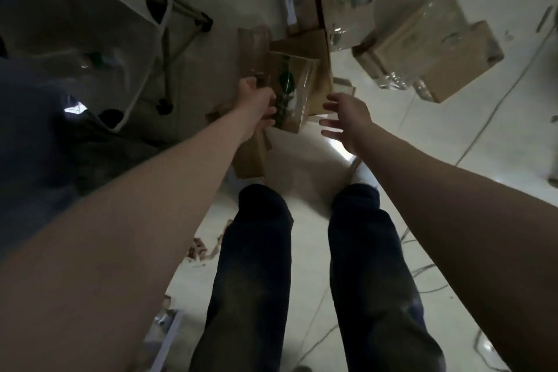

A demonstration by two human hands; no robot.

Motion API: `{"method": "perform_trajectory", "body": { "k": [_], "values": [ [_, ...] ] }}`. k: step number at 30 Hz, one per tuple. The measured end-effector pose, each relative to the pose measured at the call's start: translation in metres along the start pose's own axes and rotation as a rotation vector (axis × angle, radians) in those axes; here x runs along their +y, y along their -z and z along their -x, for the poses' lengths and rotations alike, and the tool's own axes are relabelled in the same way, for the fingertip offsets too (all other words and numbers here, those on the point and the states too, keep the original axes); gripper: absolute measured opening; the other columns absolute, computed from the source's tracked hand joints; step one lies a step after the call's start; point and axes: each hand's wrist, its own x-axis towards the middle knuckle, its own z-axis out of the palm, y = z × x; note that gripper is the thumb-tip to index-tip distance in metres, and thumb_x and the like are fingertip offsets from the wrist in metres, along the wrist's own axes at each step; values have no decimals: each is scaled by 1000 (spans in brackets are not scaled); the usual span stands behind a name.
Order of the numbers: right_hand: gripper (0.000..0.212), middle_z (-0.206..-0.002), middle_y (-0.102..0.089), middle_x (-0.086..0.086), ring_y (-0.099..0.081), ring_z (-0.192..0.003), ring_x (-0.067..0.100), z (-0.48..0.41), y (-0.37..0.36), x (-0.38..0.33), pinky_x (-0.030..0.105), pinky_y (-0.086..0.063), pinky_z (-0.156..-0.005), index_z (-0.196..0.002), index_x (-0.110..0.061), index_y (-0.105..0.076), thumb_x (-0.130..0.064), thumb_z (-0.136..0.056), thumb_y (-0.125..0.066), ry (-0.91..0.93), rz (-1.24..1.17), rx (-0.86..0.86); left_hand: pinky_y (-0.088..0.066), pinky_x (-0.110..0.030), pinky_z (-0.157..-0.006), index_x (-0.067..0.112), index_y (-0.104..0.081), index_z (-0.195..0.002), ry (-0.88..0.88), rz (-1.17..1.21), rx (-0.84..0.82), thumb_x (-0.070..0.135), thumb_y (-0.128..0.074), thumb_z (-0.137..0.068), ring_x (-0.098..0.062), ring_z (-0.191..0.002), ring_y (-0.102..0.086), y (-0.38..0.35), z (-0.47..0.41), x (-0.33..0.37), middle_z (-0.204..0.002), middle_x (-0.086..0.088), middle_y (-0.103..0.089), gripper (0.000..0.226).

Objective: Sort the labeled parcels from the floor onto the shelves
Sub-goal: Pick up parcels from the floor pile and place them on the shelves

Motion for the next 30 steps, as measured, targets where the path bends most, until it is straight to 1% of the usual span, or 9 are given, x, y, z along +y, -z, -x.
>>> {"method": "perform_trajectory", "body": {
  "k": [3,5,8,11,14,17,20,24,30],
  "values": [
    [29,-111,-68,-4,-67,-101,27,-43,-22,12,43,-58,-84,-121,-20,-63,-38,-106,-45,12,26,-36,-60,-33,-78,32,-27,-155,-20,-64,-68,12,-53,-101,-22,-101,-67,-3,-48,-7,-124,-3,-59,63],
    [40,-112,-66,-5,-63,-108,26,-55,-36,15,39,-52,-81,-129,-23,-57,-49,-107,-38,28,27,-69,-58,-32,-71,35,-25,-158,-22,-61,-90,15,-53,-100,-20,-87,-68,-6,-65,-12,-119,-3,-64,67],
    [58,-132,-62,5,-58,-121,29,-57,-46,18,39,-48,-85,-141,-21,-53,-59,-108,-25,78,-5,-10,-55,-31,-67,32,-55,-136,1,12,-81,38,-48,-105,-17,-70,-62,-6,-67,-17,-93,-1,-73,32],
    [69,-144,-58,11,-52,-134,32,-41,-36,23,49,-39,-115,-149,-24,-52,-66,-106,-18,71,-60,33,-57,-41,-88,35,-64,-119,58,125,-162,62,-34,-104,-22,-93,-65,-1,-48,-22,-96,7,-70,43],
    [73,-120,-68,1,-57,-117,25,-13,-18,29,52,-36,-117,-123,-21,-66,-73,-103,-19,31,-138,90,-51,-51,-99,34,-55,-132,73,162,-175,69,-27,-102,-26,-111,-61,4,-19,-26,-114,8,-62,54],
    [79,-125,-67,1,-61,-117,21,23,-6,27,52,-40,-114,-123,-13,-66,-80,-96,-34,26,-168,101,-50,-52,-99,25,-58,-129,52,147,-117,72,-35,-99,-23,-111,-62,3,19,-22,-124,0,-64,61],
    [67,-129,-68,4,-63,-122,26,60,2,21,52,-49,-105,-132,-18,-64,-68,-89,-59,65,-168,83,-60,-45,-86,25,-62,-103,-17,119,-64,56,-62,-94,-21,-102,-69,1,56,-15,-109,0,-70,33],
    [63,-121,-70,7,-63,-99,23,112,12,9,36,-55,-70,-134,-17,-61,-36,-73,-59,109,-221,89,-61,-28,-60,30,-61,-123,-169,121,-125,17,-60,-93,-16,-98,-71,2,101,-3,-110,3,-72,32],
    [42,-97,-76,5,-74,-86,21,199,31,-7,35,-58,-64,-126,-15,-67,-6,-88,-53,345,-297,52,-51,-33,-69,26,-58,-109,-286,152,-161,42,-67,-95,-17,-100,-70,13,196,10,-111,4,-73,23]
  ]
}}
